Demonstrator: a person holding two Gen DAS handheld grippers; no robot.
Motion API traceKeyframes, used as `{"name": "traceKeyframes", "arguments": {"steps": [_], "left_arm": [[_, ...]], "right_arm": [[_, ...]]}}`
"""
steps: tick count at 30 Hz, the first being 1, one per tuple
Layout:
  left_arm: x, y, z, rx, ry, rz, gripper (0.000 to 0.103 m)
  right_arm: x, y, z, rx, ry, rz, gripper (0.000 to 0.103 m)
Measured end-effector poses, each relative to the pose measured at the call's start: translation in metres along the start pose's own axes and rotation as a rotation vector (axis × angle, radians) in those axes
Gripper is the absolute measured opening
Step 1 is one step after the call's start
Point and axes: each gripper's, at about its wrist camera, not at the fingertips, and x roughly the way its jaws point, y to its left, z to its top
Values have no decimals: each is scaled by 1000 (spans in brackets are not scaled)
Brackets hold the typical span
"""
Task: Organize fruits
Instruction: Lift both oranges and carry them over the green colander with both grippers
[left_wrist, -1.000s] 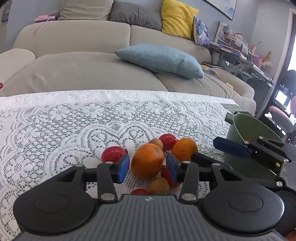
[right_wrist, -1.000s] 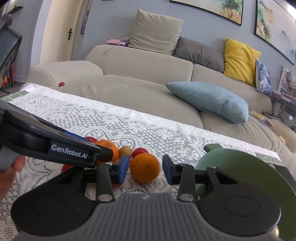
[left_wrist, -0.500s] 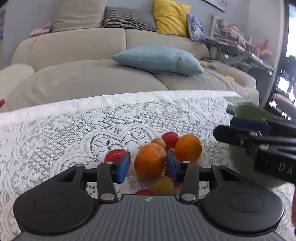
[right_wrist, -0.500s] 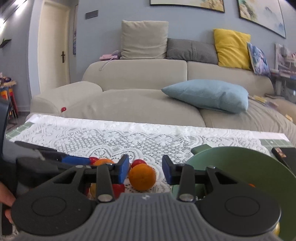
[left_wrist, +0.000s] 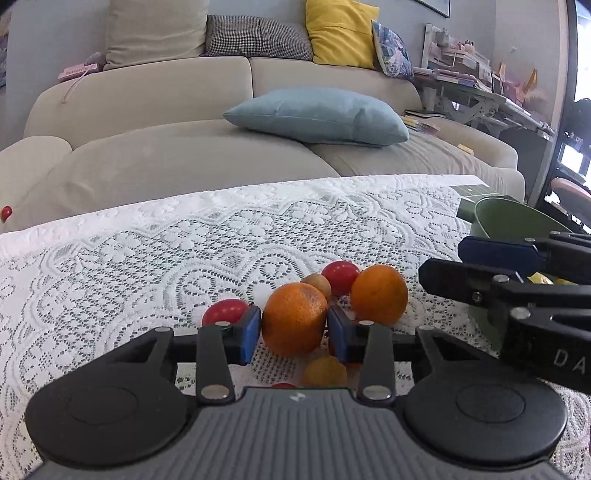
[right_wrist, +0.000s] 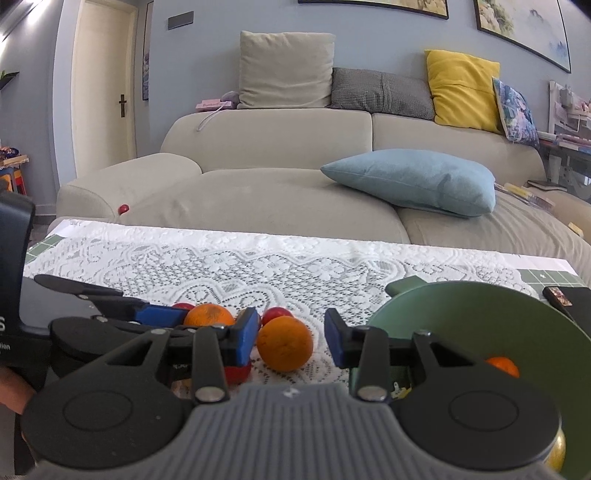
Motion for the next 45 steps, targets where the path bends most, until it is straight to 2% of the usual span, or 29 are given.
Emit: {"name": "traceKeyframes", "arguments": {"steps": [10, 15, 22, 26, 33, 41, 45], "left_arm": [[-15, 4, -1, -33, -42, -10, 43], [-29, 13, 3, -83, -54, -3, 43], [-50, 27, 4, -127, -54, 46, 43], [-60, 34, 4, -149, -57, 63, 43], [-75, 38, 0, -173, -70, 65, 43], [-82, 37, 2, -181, -91, 49, 43], [-80, 39, 2, -194, -77, 49, 43]], "right_arm": [[0, 1, -2, -15, 0, 9, 37], [0, 3, -3, -38, 1, 8, 37], [9, 27, -3, -137, 22, 0, 37], [18, 37, 1, -216, 70, -36, 37], [41, 34, 13, -245, 210, -34, 38], [64, 37, 24, -261, 303, -44, 41], [72, 35, 28, -280, 350, -53, 41]]}}
